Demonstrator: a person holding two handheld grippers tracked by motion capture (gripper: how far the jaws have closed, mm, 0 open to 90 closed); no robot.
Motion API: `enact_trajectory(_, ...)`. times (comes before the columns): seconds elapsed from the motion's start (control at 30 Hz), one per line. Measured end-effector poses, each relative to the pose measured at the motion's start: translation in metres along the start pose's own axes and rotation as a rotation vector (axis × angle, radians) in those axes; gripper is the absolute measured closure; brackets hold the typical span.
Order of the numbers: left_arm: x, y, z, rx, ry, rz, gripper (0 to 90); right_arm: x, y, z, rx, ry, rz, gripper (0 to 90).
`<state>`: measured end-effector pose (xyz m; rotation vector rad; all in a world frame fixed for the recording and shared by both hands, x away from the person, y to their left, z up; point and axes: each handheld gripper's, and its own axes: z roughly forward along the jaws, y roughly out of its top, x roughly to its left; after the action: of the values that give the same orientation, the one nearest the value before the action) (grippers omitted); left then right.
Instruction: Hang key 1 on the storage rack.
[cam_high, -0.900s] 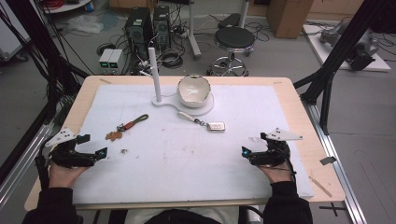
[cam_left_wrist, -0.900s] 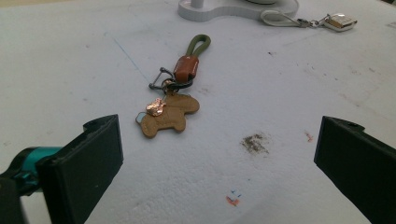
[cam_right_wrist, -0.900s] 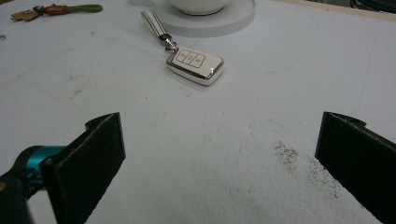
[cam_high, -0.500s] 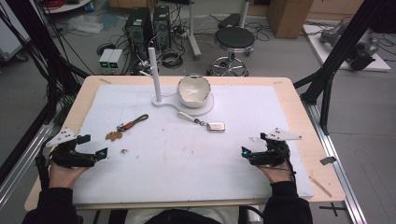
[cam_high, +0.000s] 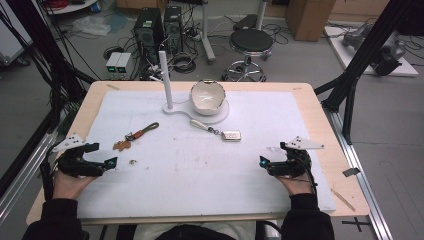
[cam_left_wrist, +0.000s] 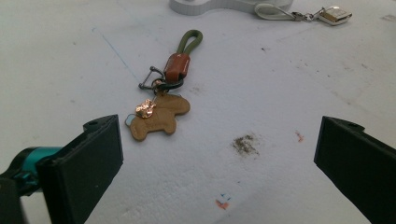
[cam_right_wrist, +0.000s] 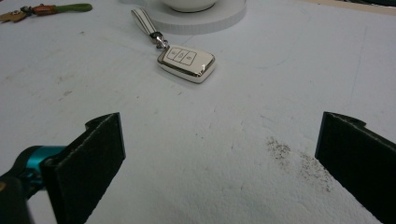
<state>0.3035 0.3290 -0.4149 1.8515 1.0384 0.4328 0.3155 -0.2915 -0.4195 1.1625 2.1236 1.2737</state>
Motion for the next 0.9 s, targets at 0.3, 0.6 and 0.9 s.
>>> enact_trajectory(0.3,0.002,0.01,0.01,0.054,-0.02,0.011,1.7,0.0,0.0,0.002,0.016,-0.005,-0.004,0.6)
enact_trajectory(0.6,0.001,0.033,0.024,0.116,-0.032,0.086,1.8,0.001,0.001,0.003,0.024,-0.007,-0.005,0.6)
enact_trajectory(0.9,0.004,0.062,0.04,0.178,-0.053,0.138,1.8,0.0,0.001,0.003,0.029,-0.004,-0.006,0.6)
